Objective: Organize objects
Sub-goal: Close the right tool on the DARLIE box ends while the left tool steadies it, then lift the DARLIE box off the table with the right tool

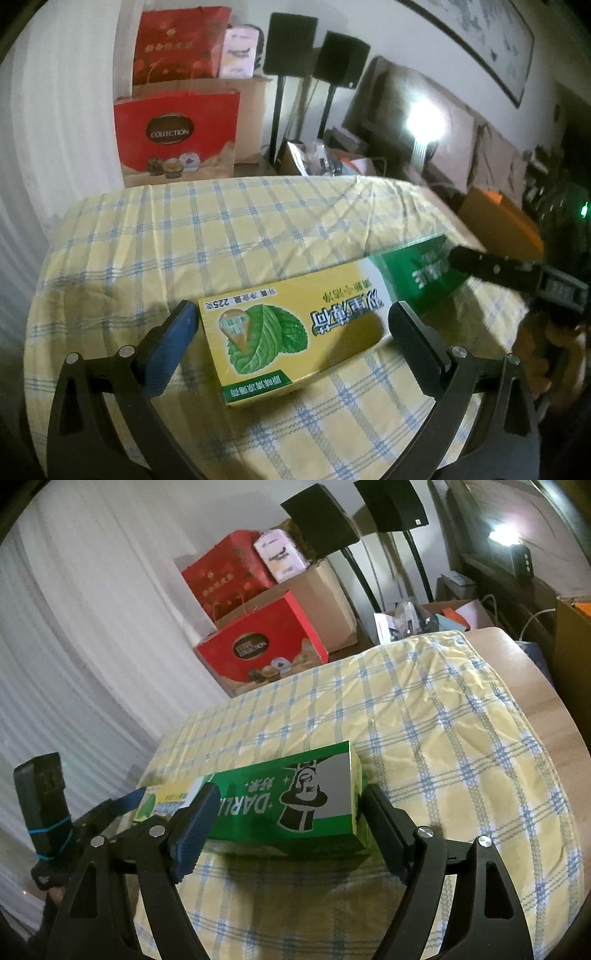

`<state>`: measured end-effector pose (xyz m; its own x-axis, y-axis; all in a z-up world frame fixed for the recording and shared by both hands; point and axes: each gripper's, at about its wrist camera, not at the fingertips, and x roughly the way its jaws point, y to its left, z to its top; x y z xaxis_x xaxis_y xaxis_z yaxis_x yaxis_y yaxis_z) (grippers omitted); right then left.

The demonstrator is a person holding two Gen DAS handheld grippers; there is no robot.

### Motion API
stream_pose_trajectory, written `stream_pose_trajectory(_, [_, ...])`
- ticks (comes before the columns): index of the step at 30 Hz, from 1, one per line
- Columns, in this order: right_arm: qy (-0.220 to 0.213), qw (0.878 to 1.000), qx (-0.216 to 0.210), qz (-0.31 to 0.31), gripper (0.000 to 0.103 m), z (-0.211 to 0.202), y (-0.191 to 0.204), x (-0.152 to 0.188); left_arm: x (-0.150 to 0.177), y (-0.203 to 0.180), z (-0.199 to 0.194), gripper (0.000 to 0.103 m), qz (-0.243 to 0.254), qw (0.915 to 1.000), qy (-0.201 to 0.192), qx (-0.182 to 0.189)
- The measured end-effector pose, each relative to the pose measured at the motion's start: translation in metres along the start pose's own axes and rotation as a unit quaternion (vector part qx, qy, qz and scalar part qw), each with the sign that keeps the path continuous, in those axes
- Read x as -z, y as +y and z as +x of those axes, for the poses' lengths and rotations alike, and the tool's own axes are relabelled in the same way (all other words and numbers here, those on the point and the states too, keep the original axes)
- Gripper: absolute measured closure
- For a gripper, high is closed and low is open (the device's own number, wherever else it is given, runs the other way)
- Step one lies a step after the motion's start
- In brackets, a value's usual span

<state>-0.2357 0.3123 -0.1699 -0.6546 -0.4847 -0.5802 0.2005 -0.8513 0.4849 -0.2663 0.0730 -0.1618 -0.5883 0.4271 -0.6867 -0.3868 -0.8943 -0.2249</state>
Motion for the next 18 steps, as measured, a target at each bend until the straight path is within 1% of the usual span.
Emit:
stream_pose_trajectory(2, [-0.001, 1.0, -0.007, 0.007, 0.022, 0.0, -0.003, 0.0, -0.003, 0.004, 0.002, 0.001, -0.014, 0.9999, 0.001, 0.005])
stream_pose_trajectory(7, [0.007, 1.0, -0.007, 0.022, 0.022, 0.005, -0.009, 0.0, 0.001, 0.009, 0.01, 0.001, -0.02, 0.9996, 0.017, 0.008])
stream_pose_trajectory(8, [0.01, 1.0, -0.006, 0.021, 0.022, 0.006, -0.008, 0.0, 0.003, 0.009, 0.01, 0.001, -0.023, 0.9996, 0.014, 0.012])
stream_pose_trajectory(13, [0.017, 1.0, 0.019, -0.003, 0.022, 0.011, 0.0, 0.003, 0.002, 0.01, 0.01, 0.001, -0.029, 0.9993, 0.018, 0.013])
stream_pose_trajectory(18, [0.023, 0.999, 0.033, -0.01, 0.022, 0.015, 0.003, 0.005, 0.001, 0.008, 0.012, 0.001, -0.034, 0.9992, 0.02, 0.011])
